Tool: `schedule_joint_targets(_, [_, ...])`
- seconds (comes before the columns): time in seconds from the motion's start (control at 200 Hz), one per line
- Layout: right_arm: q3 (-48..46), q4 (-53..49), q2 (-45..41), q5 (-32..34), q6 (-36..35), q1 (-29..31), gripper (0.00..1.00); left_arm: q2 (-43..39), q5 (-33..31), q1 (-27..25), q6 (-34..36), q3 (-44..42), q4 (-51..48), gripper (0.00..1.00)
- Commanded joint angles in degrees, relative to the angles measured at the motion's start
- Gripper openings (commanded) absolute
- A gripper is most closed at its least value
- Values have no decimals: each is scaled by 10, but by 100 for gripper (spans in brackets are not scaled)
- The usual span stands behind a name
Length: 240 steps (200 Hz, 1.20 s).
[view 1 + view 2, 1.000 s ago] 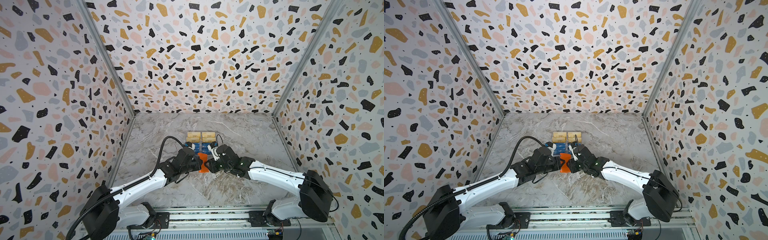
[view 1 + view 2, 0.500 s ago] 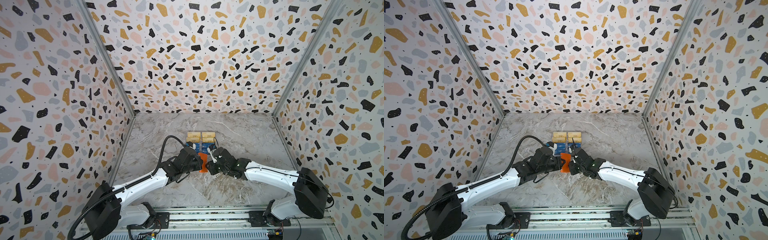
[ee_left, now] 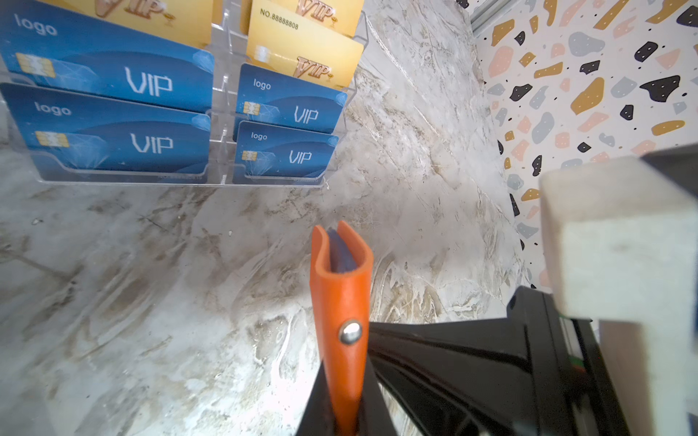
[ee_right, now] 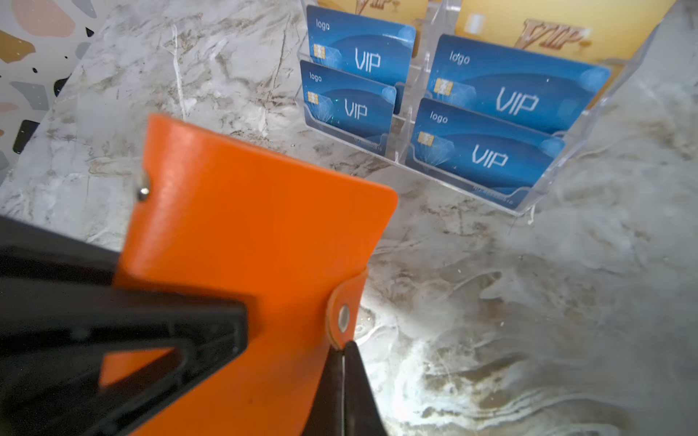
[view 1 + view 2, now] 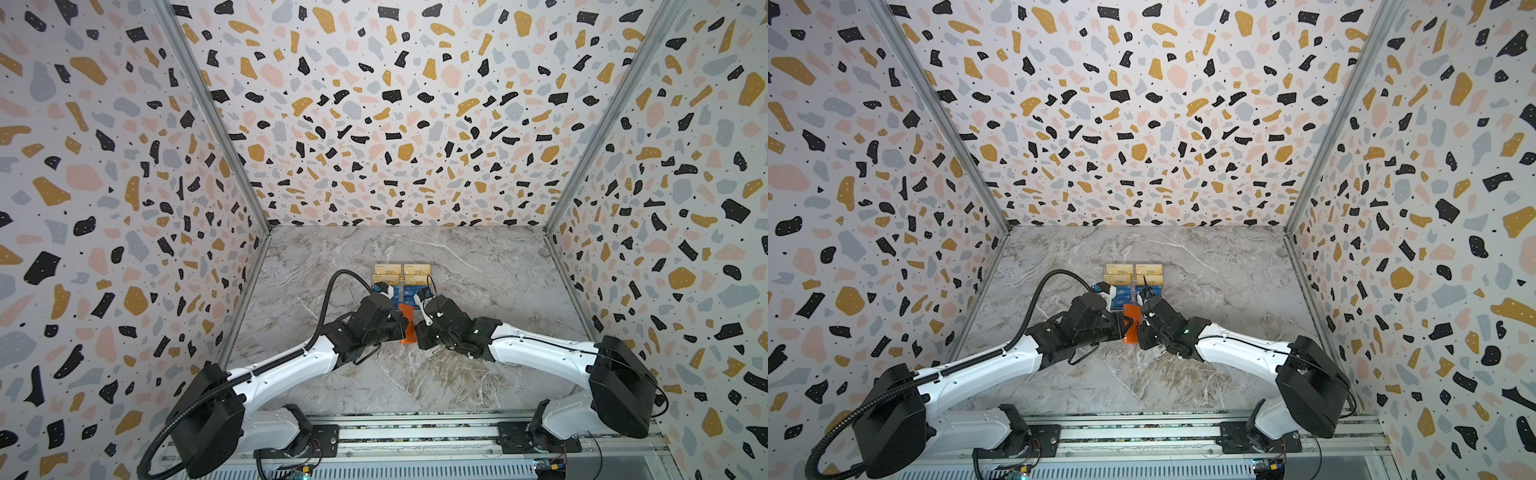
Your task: Put the credit cards into the card holder
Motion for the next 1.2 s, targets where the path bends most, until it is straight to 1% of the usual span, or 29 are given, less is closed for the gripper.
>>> schedule_joint_targets(0.0, [-9,-1,-24,44,-3,-13,0,-2,30,-7,5,17,16,1])
schedule_joint_targets(0.12, [-24,0,-38,17,0,-36,0,1,29,-7,4,21,12,1])
schedule_joint_targets(0.235, [-75,53,-74,-55,18,-72,0,-5,19,-7,7,26,-6,1])
schedule_joint_targets(0.355, [-125,104,-106,-121,39,-109,0,-12,24,-6,-3,12,14,1])
schedule_joint_targets(0.471, [-155,144,-129,-182,44,-131,0,-13,29,-4,-9,3,33,1])
schedule_joint_targets(0.511, [-160,149,-138,-188,46,-133,0,-11,28,-4,-7,5,29,1])
schedule_joint_targets(0.541, [-162,148,-145,-190,48,-135,10,-10,28,-3,-4,5,27,1])
schedule_joint_targets(0.591, [-166,146,-156,-201,50,-141,31,-12,28,-2,-3,2,32,1])
schedule_joint_targets(0.611, [-167,147,-160,-206,51,-145,37,-13,30,0,-3,0,35,1])
schedule_joint_targets(0.676, [-181,166,-177,-242,63,-167,52,-20,43,9,-7,-17,61,0])
schedule_joint_targets(0.766, [-214,246,-195,-320,92,-199,70,-32,79,28,-15,-46,116,0])
schedule_joint_targets(0.791, [-220,269,-194,-343,101,-203,80,-36,88,32,-14,-50,128,0])
schedule_joint_targets(0.801, [-221,277,-192,-351,104,-205,82,-36,91,34,-14,-52,131,0])
schedule_joint_targets(0.866, [-222,317,-179,-395,118,-203,84,-38,108,38,-2,-50,135,0])
schedule_joint_targets(0.926, [-225,359,-164,-416,134,-198,85,-37,122,39,11,-42,132,0])
schedule_joint_targets(1.096, [-211,378,-126,-415,125,-174,87,-48,155,39,11,-42,153,0])
schedule_joint_targets(1.171, [-209,369,-116,-404,114,-170,87,-53,177,39,4,-49,175,0])
schedule_joint_targets(1.196, [-211,367,-116,-401,110,-172,85,-55,185,39,0,-52,176,0])
